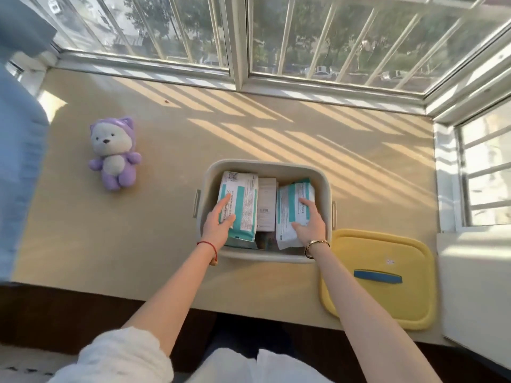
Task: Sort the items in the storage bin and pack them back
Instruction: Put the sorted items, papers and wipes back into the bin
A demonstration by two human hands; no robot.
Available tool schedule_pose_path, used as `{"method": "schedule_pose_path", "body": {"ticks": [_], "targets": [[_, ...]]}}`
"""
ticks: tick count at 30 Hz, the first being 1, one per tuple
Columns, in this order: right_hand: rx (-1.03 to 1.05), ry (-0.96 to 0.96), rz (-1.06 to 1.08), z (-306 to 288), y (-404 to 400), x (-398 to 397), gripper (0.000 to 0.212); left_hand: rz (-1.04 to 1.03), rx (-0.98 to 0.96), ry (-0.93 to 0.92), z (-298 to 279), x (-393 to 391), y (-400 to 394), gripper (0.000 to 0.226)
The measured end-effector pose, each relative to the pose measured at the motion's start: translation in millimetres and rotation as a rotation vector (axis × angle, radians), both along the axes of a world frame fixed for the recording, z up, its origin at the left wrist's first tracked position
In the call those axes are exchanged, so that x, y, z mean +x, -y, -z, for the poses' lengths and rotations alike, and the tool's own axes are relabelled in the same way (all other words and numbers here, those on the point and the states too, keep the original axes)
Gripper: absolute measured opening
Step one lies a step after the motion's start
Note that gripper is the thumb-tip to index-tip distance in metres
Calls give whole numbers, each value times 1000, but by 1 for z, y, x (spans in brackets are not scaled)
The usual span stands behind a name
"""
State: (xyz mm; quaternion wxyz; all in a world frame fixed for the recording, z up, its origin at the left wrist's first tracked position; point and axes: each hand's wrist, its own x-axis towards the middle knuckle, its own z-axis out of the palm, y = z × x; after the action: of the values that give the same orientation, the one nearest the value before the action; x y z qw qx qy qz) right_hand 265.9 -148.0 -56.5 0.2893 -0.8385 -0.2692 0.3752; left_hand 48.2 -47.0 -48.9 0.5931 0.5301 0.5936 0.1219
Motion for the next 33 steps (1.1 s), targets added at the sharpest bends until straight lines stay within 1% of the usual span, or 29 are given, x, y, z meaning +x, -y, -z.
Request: {"method": "schedule_pose_path", "body": {"ticks": [5,7,10,15,19,21,26,31,33], "targets": [[-46,-93,56,25,3,2,69,27,23,-29,15,5,4,58],[-64,-113,38,30,2,3,71,35,57,-80,20,8,3,60],[-147,-122,-10,34,-3,4,75,79,75,-144,23,9,1,63],[-273,-38,-105,36,-5,-1,79,159,105,-222,23,9,0,65],[-327,92,-188,20,-1,-3,73,202,171,-329,16,6,0,62],[-304,171,-208,6,4,-5,67,214,244,-369,5,1,-1,55],[-128,490,-327,-35,28,-9,51,321,497,-378,-40,-20,-1,39],[63,640,-402,-86,60,-19,48,297,746,-415,-100,-64,24,30],[120,656,-400,-101,72,-26,46,279,804,-429,-120,-87,38,31]]}}
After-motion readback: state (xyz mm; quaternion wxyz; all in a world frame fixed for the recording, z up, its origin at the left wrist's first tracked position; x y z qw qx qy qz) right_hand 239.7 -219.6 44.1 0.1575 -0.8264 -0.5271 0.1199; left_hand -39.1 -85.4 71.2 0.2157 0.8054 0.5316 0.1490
